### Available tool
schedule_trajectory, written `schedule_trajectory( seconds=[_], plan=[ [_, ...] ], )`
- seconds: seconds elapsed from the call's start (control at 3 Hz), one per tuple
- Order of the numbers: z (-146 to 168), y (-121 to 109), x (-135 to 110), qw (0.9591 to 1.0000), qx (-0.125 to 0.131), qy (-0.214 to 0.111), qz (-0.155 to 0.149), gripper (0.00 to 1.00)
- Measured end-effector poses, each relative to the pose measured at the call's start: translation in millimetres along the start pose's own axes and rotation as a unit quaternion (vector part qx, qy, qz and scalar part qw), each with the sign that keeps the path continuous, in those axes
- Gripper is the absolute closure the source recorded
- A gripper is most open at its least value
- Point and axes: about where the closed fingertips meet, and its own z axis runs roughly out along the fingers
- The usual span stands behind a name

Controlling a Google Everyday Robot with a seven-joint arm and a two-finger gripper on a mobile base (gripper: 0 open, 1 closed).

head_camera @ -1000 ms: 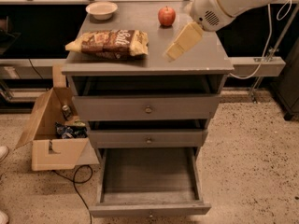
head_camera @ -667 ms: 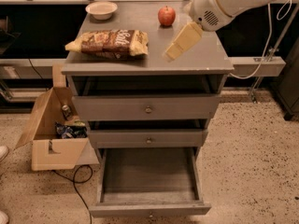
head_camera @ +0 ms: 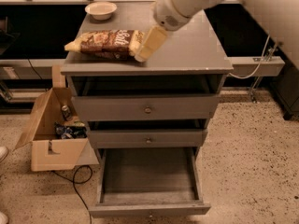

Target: Place brown chip bag into bottom drawer

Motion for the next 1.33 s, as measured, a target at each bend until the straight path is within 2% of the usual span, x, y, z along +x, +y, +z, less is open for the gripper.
schedule_trajectory(
  seconds=[0.33,0.67,1.0,1.33],
  plan=[
    [44,1,-22,0.9992,-0.011,0.007,-0.038,0.00],
    [88,0,-32,0.9980,-0.020,0.032,-0.051,0.00],
    [125,-13,-33,0.9968,-0.017,0.066,-0.042,0.00],
    [163,-38,-19,0.9948,-0.017,0.100,-0.011,0.00]
  ],
)
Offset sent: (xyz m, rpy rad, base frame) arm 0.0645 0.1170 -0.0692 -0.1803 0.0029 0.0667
